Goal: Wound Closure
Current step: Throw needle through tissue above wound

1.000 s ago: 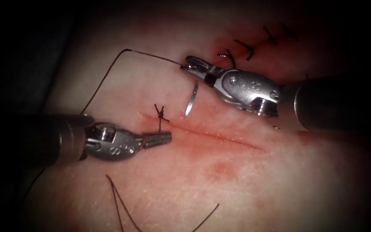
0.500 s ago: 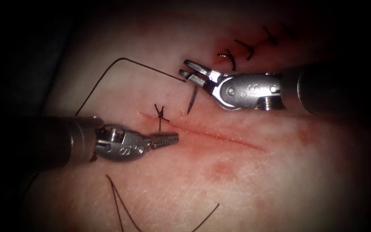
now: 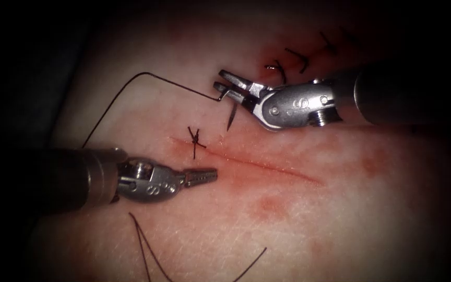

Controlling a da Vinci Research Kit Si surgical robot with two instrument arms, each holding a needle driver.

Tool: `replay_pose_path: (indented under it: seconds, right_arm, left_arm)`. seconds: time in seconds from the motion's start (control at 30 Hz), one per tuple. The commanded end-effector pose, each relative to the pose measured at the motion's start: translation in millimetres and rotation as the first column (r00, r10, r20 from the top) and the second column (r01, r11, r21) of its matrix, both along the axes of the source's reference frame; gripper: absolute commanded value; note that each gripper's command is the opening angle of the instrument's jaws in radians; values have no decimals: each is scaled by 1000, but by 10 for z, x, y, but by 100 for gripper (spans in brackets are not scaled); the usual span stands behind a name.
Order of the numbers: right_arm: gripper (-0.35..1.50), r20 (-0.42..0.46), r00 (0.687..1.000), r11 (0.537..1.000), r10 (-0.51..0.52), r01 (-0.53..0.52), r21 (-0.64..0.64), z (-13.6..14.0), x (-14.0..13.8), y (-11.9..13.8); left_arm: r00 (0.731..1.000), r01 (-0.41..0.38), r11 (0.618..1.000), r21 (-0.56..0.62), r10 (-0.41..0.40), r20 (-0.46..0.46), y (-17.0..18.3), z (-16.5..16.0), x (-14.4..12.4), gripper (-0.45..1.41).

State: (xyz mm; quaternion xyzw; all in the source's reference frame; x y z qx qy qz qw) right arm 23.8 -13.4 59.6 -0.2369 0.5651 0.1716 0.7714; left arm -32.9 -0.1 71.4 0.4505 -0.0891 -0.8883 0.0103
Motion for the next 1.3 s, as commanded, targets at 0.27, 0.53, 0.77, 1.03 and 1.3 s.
replay_pose_path:
  seconds: [0.27, 0.53, 0.77, 1.03, 1.3]
  right_arm:
    - [-35, 23, 999, 999, -27, 27, -25, 16, 10, -12]
    - [-35, 84, 993, 990, -88, 97, -99, 30, 17, -47]
    - [-35, 206, 972, 941, -114, 172, -291, 46, 27, -96]
    - [-35, 280, 954, 888, -110, 221, -403, 68, 32, -148]
    - [-35, 310, 946, 902, -91, 210, -378, 82, 22, -159]
  left_arm:
    - [1000, -1, 1000, 1, 1, 1, -5, 2, -5, -45]
    - [1000, -8, 1000, 2, 8, 2, -9, -3, 4, -45]
    - [1000, -16, 1000, 5, 16, 0, -14, -7, 26, -45]
    - [999, -25, 999, 35, 26, -42, -26, 3, 52, -45]
    - [998, -32, 999, 37, 34, -51, -29, 3, 52, -45]
